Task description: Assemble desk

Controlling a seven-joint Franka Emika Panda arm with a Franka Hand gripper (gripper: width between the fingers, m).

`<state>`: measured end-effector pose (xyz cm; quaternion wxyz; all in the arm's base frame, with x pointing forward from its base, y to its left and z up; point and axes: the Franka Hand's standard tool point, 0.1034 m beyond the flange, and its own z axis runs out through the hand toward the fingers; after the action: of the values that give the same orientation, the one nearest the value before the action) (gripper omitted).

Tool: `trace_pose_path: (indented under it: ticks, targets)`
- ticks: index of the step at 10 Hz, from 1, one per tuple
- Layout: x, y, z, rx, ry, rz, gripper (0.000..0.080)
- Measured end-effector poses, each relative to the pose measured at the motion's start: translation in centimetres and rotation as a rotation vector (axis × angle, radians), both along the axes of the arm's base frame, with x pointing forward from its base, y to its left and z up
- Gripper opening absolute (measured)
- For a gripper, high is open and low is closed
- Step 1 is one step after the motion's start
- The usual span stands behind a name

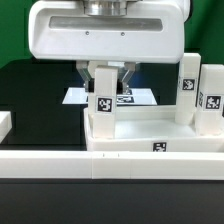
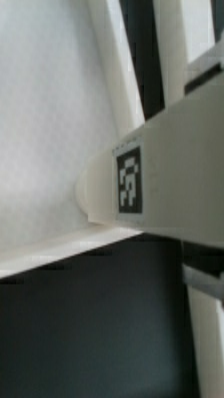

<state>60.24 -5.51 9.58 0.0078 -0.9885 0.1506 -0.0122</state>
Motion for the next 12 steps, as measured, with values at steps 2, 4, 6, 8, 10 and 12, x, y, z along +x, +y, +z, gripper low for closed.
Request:
trace_pose_path:
  ticks: [2, 4, 6, 8, 10, 12]
  targets:
    - [0.01, -0.19, -0.08, 0.028, -0.02, -0.211, 0.0289]
    - [0.03, -0.39, -0.05, 0.061, -0.032, -0.405, 0.0289]
    - [0.1, -0.36, -0.03, 0.064, -0.027, -0.548, 0.029]
    - [0.1, -0.39, -0.04, 0.07, -0.023, -0.661, 0.029]
    - [0.1, -0.42, -0.04, 0.074, -0.019, -0.765, 0.029]
    - [0.03, -0.48, -0.07, 0.091, -0.011, -0.95, 0.029]
